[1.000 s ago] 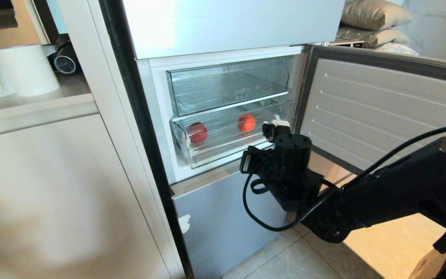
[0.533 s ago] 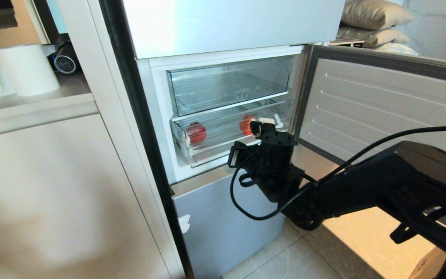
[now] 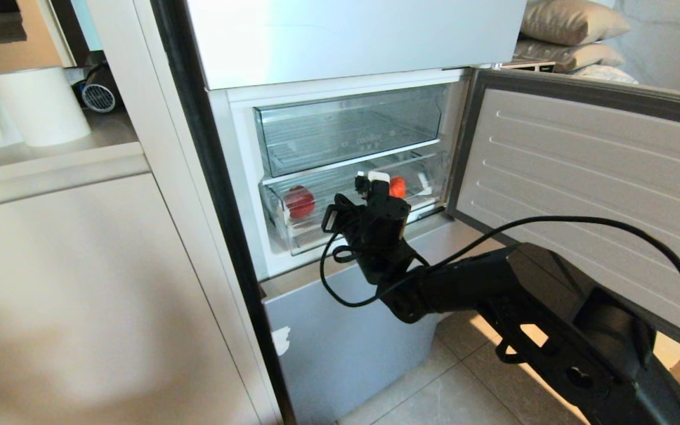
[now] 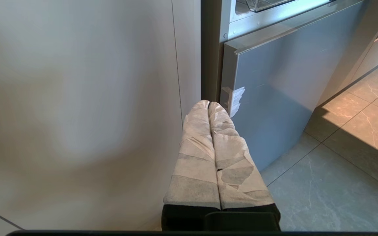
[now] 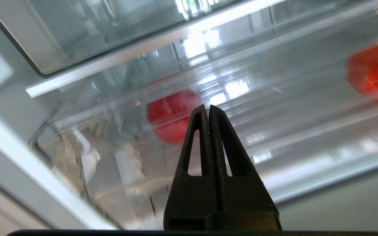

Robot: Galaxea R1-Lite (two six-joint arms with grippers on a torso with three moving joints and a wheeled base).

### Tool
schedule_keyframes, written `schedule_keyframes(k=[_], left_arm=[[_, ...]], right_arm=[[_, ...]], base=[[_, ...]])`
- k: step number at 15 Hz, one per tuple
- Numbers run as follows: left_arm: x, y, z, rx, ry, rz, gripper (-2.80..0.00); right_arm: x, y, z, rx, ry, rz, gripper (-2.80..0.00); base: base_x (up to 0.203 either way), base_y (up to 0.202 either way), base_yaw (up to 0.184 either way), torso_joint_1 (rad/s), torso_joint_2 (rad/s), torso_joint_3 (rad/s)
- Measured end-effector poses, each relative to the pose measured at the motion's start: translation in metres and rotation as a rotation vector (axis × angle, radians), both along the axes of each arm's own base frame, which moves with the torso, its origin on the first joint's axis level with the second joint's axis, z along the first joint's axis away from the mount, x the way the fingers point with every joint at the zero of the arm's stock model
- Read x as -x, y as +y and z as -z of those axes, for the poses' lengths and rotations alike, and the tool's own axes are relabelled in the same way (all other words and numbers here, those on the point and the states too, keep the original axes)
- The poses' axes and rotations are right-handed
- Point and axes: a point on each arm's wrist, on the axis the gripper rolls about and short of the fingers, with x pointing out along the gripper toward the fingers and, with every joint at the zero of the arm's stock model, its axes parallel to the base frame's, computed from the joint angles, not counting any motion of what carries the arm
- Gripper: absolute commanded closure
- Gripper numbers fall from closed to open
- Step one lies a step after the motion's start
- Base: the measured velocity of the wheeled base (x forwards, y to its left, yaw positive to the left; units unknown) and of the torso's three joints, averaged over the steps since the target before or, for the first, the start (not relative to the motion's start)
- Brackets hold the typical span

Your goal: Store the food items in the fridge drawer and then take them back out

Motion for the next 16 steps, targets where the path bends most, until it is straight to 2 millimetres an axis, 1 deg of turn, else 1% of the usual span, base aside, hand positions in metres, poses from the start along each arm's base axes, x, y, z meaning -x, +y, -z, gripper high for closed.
schedule_keyframes(k=[2, 4, 6, 8, 9, 11, 12, 14, 16], left_arm=[[0.000, 0.000, 0.000, 0.000, 0.000, 0.000, 0.00], [0.000, 0.000, 0.000, 0.000, 0.000, 0.000, 0.00], [0.000, 0.000, 0.000, 0.000, 0.000, 0.000, 0.00], [0.000, 0.000, 0.000, 0.000, 0.000, 0.000, 0.00], [0.000, 0.000, 0.000, 0.000, 0.000, 0.000, 0.00], [0.000, 0.000, 0.000, 0.000, 0.000, 0.000, 0.00], [0.000, 0.000, 0.000, 0.000, 0.000, 0.000, 0.00], [0.000, 0.000, 0.000, 0.000, 0.000, 0.000, 0.00], [0.000, 0.000, 0.000, 0.000, 0.000, 0.000, 0.00]], right_arm=[[-0.008, 0.002, 0.011, 0.021, 0.003, 0.012, 0.00], [-0.008, 0.000, 0.010, 0.016, 0.006, 0.031, 0.00], [0.002, -0.005, 0.008, 0.038, 0.046, 0.050, 0.00], [0.022, -0.017, 0.005, 0.080, 0.104, 0.051, 0.00], [0.037, -0.026, 0.001, 0.118, 0.135, 0.049, 0.00], [0.074, -0.051, -0.021, 0.195, 0.154, 0.045, 0.00], [0.097, -0.068, -0.034, 0.236, 0.157, 0.047, 0.00], [0.145, -0.107, -0.051, 0.326, 0.171, 0.073, 0.00], [0.193, -0.154, -0.058, 0.403, 0.198, 0.107, 0.00]], base=[[0.000, 0.000, 0.000, 0.000, 0.00, 0.000], [0.000, 0.000, 0.000, 0.000, 0.00, 0.000], [0.000, 0.000, 0.000, 0.000, 0.00, 0.000], [0.000, 0.000, 0.000, 0.000, 0.00, 0.000], [0.000, 0.000, 0.000, 0.000, 0.00, 0.000], [0.000, 0.000, 0.000, 0.000, 0.00, 0.000], [0.000, 0.000, 0.000, 0.000, 0.00, 0.000], [0.000, 0.000, 0.000, 0.000, 0.00, 0.000], [0.000, 0.000, 0.000, 0.000, 0.00, 0.000]])
